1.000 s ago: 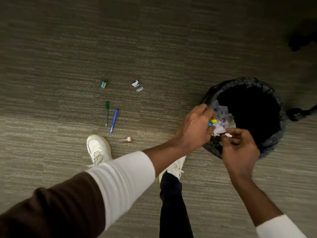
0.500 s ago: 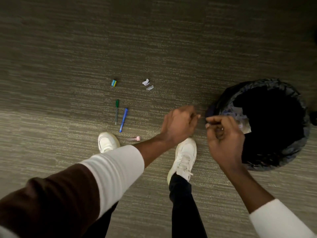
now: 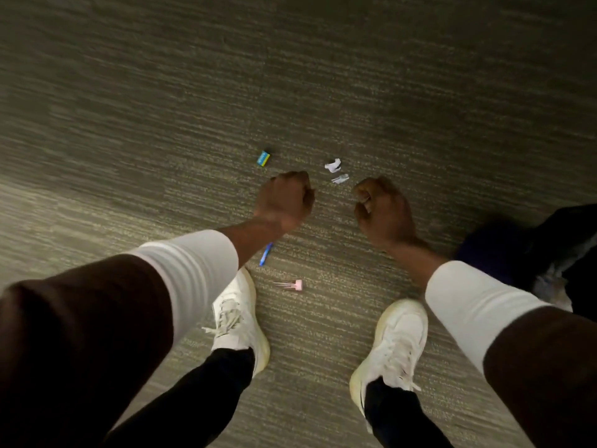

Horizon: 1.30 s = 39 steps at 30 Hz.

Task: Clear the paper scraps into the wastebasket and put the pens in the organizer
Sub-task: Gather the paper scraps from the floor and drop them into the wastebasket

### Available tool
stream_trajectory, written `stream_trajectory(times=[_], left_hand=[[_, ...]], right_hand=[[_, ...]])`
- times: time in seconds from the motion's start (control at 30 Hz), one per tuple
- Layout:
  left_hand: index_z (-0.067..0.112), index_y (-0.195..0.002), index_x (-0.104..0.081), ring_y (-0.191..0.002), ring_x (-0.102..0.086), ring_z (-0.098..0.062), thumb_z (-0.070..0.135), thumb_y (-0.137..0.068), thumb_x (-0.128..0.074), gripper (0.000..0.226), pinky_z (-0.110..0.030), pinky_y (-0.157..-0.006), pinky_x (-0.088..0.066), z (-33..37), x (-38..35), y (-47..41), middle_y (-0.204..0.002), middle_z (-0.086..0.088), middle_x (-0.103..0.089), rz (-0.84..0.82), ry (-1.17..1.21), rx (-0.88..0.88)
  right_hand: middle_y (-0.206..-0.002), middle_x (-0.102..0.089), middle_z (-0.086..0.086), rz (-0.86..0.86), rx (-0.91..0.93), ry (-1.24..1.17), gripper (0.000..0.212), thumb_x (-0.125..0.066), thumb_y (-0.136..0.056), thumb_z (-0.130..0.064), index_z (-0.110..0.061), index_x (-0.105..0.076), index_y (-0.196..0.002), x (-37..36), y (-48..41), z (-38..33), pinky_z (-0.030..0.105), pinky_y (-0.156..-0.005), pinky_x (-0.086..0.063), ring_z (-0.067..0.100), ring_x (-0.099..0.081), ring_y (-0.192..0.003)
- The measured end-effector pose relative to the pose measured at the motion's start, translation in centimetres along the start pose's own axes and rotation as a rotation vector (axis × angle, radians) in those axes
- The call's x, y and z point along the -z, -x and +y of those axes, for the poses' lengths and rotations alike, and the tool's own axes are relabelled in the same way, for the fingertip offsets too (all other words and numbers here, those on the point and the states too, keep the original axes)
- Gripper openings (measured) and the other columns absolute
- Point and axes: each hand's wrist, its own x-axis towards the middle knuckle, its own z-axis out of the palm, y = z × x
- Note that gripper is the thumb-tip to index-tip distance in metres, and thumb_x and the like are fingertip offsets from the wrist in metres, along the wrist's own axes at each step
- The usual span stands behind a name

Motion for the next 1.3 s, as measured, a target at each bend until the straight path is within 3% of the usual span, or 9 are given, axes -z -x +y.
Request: stream_trajectory(times=[0.13, 0.23, 0.37, 0.53, 0.63, 0.8, 0.93, 1.13, 1.3], left_hand=[[0.010, -0.124, -0.063, -0.129, -0.057, -0.036, 0.041, -0.098, -0.064, 0.040, -0.047, -0.093, -0.056, -4.9, -2.0, -3.8, -0.133, -0.014, -0.062, 0.027, -0.094, 0.046], [0.009, -0.145, -0.047, -0.144, -0.039, -0.042, 0.043, -0.093, -0.072, 0.067, -0.053, -0.103, -0.052, -8.6, -3.6, -6.0, -0.152, -0.022, -0.044, 0.030, -0.218, 0.094], [0.018, -0.147, -0.043, -0.145, -0.034, -0.046, 0.035, -0.087, -0.079, 0.072, -0.054, -0.104, -0.051, -11.7, -5.3, -7.2, -0.156, -0.023, -0.035, 0.097, -0.208, 0.117], [0.015, -0.142, -0.050, -0.134, -0.042, -0.045, 0.024, -0.088, -0.078, 0.062, -0.053, -0.097, -0.053, -12.8, -7.1, -7.4, -0.145, -0.022, -0.044, 0.094, -0.167, 0.100], [0.008, -0.139, -0.054, -0.126, -0.049, -0.043, 0.004, -0.089, -0.070, 0.052, -0.053, -0.095, -0.055, -12.6, -7.6, -7.3, -0.140, -0.023, -0.049, 0.132, -0.172, 0.062], [0.001, -0.133, -0.062, -0.112, -0.061, -0.048, -0.003, -0.096, -0.056, 0.038, -0.054, -0.090, -0.054, -11.6, -7.4, -6.8, -0.131, -0.025, -0.056, 0.110, -0.159, -0.030], [0.002, -0.120, -0.071, -0.102, -0.067, -0.050, -0.006, -0.091, -0.060, 0.032, -0.052, -0.083, -0.058, -10.8, -7.0, -5.5, -0.122, -0.024, -0.062, 0.090, -0.099, -0.034], [0.020, -0.109, -0.072, -0.108, -0.066, -0.034, 0.033, -0.101, -0.063, 0.018, -0.046, -0.082, -0.058, -5.3, -5.0, -0.9, -0.113, -0.006, -0.071, 0.073, -0.030, 0.020], [0.020, -0.100, -0.073, -0.093, -0.071, -0.028, 0.036, -0.099, -0.062, 0.020, -0.039, -0.074, -0.057, 1.1, -3.0, 3.5, -0.101, -0.004, -0.076, 0.009, 0.080, -0.099]], right_hand=[[-0.128, -0.062, 0.015, -0.050, 0.077, 0.135, 0.054, -0.075, -0.084, -0.008, -0.020, -0.061, -0.135, -4.2, -3.5, 0.9, 0.047, -0.091, -0.058, 0.038, -0.064, -0.115], [-0.158, -0.042, 0.016, -0.092, 0.106, 0.254, 0.078, -0.074, -0.084, 0.002, -0.028, -0.048, -0.152, -6.7, -5.5, 1.5, 0.051, -0.097, -0.059, 0.040, -0.050, -0.137], [-0.173, -0.018, 0.014, -0.147, 0.106, 0.262, 0.079, -0.062, -0.092, 0.007, -0.030, -0.043, -0.159, -8.6, -8.1, 1.9, 0.050, -0.109, -0.052, 0.040, -0.041, -0.146], [-0.150, -0.051, 0.028, -0.148, 0.298, 0.554, 0.056, -0.069, -0.085, 0.008, -0.005, -0.064, -0.139, -9.3, -8.7, 2.6, 0.059, -0.104, -0.051, 0.052, -0.053, -0.133], [-0.132, -0.061, 0.030, -0.167, 0.385, 0.652, 0.037, -0.066, -0.089, 0.007, 0.004, -0.068, -0.126, -9.2, -7.7, 2.9, 0.054, -0.080, -0.060, 0.051, -0.061, -0.120], [-0.136, -0.061, 0.023, -0.207, 0.391, 0.627, 0.036, -0.068, -0.082, 0.008, -0.001, -0.073, -0.116, -9.5, -6.8, 3.9, 0.049, -0.080, -0.062, 0.047, -0.059, -0.122], [-0.117, -0.067, 0.017, -0.165, 0.298, 0.520, 0.037, -0.074, -0.079, 0.011, -0.010, -0.076, -0.109, -9.2, -4.8, 3.4, 0.042, -0.077, -0.061, 0.040, -0.065, -0.111], [-0.108, -0.067, 0.011, -0.113, 0.071, 0.342, 0.032, -0.071, -0.086, 0.001, -0.020, -0.077, -0.109, -7.0, 0.7, 1.9, 0.044, -0.076, -0.062, 0.036, -0.067, -0.105], [-0.102, -0.072, 0.005, -0.015, -0.092, 0.102, 0.025, -0.075, -0.084, -0.008, -0.025, -0.078, -0.102, -2.0, 7.2, -0.7, 0.035, -0.075, -0.060, 0.029, -0.072, -0.089]])
